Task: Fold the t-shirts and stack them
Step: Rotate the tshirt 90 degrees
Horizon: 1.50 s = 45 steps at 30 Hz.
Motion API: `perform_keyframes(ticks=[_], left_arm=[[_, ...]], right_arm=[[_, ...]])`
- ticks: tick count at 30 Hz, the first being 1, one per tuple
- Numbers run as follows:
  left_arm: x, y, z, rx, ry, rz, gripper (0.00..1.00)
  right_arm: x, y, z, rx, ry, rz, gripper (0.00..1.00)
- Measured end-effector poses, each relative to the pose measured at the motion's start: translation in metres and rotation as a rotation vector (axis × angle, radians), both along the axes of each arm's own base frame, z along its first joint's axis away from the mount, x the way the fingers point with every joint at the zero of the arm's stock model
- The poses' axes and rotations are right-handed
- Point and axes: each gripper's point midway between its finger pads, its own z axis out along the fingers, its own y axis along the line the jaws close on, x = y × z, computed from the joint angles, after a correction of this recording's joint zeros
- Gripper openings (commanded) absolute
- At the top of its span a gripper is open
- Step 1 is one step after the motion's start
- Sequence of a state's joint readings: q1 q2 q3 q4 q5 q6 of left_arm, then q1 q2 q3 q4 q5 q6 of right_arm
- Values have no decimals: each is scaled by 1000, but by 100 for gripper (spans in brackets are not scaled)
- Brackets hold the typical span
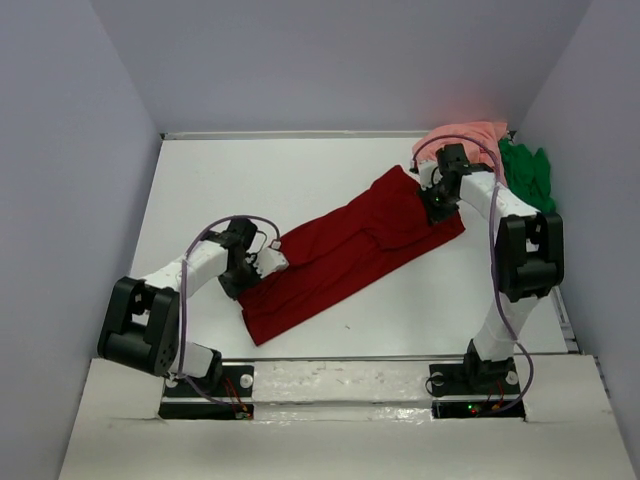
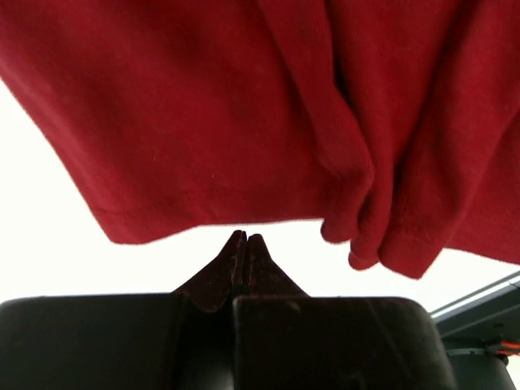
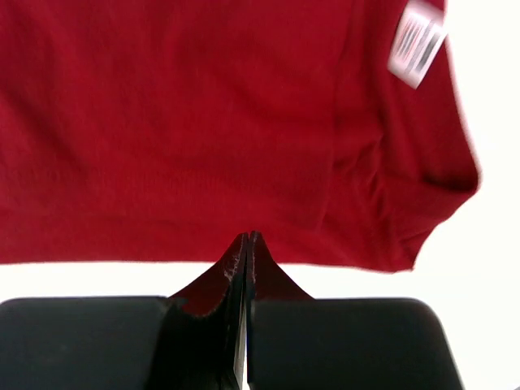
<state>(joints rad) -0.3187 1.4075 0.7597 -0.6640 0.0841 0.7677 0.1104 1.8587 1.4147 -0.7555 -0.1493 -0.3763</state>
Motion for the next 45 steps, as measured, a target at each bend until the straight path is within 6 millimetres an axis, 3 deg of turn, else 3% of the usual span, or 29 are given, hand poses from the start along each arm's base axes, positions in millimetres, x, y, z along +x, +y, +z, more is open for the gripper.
perform_keyframes(ticks=[4,11,15,19,22,26,28,38,45], left_arm=[[3,2,11,11,-25,5,0],[43,13,48,88,-195,69,0],[56,22,62,130,-279,110,0],[72,25,82,122,-382,165,0],[93,26,112,81,-517,222,0],[114,28,147,48,-656,278,0],[120,28,156,39,-692,296,0],[128,30,156,30,-712,339,0],[130,32,152,26,-709,370,0]], right_arm=[[19,2,10,2,-22,17,0],[53,6,28,-9,-57,54,0],[68,11,30,4,-68,74,0],[86,21,17,24,-58,94,0],[96,27,-7,35,-23,101,0],[94,34,-37,49,47,113,0],[98,36,-36,60,43,117,0],[116,32,-41,22,29,105,0],[163,36,-38,-44,-79,93,0]])
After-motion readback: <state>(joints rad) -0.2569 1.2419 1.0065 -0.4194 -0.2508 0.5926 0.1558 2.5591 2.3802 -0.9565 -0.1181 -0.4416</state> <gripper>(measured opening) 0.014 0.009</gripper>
